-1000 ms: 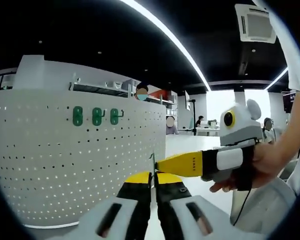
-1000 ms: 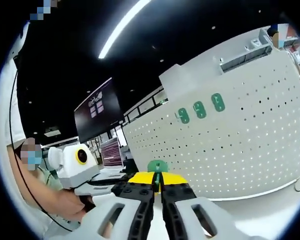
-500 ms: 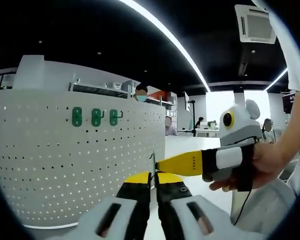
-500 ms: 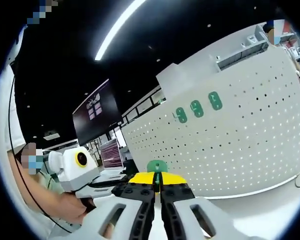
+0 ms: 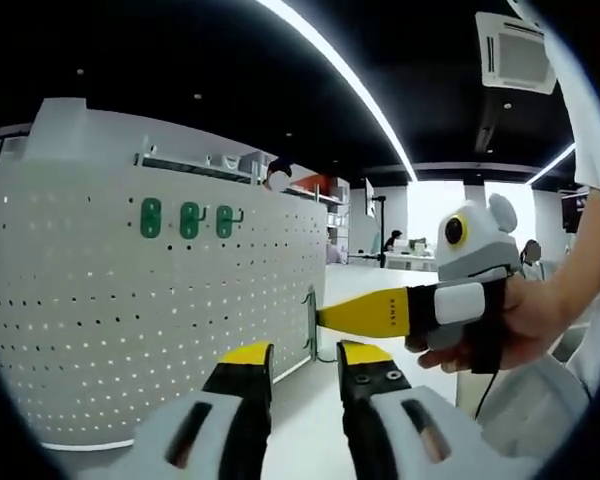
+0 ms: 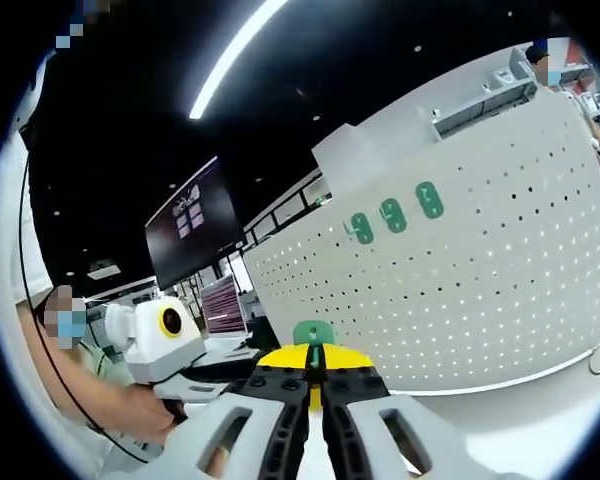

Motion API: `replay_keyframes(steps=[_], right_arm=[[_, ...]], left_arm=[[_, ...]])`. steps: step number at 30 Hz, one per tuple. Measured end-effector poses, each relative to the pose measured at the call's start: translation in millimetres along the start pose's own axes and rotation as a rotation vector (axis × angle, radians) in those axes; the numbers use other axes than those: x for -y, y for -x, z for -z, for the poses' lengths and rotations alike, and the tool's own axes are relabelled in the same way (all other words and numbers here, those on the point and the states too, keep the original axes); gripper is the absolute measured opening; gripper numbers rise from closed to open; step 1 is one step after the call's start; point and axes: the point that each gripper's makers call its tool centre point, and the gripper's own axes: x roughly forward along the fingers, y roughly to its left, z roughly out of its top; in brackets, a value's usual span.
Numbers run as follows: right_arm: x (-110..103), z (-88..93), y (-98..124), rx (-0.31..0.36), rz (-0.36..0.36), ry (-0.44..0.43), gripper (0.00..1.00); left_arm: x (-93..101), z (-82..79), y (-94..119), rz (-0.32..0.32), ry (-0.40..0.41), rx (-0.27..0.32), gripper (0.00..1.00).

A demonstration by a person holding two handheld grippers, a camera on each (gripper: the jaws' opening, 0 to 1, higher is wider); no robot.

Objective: Insert the hook assembly into the mounting plate slot until the hook locks in place.

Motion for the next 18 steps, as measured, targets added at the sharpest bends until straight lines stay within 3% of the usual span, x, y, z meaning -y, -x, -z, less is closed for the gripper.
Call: replay_keyframes(steps=[5, 11, 13, 18], right_arm=[[1, 3.1, 0, -0.013, -0.003, -0.002, 0.0], [-1, 5.2, 0, -0.021, -0.007, -0.004, 0.0], [-2, 5.2, -1, -0.021, -0.009, -0.006, 0.0], [-2, 4.5, -2, -0.021, -0.007, -0.001, 0.0]], left_arm=[[-6.3, 11.4, 0, -0.027, 0.008, -0.044, 0.54], [-12.0, 16.5, 3, -0.056, 0.009, -0.065, 0.73], [-12.7, 16.9, 2, -0.059, 0.015, -0.064, 0.77], [-12.3, 20.3, 2, -0.058, 0.021, -0.076, 0.75]])
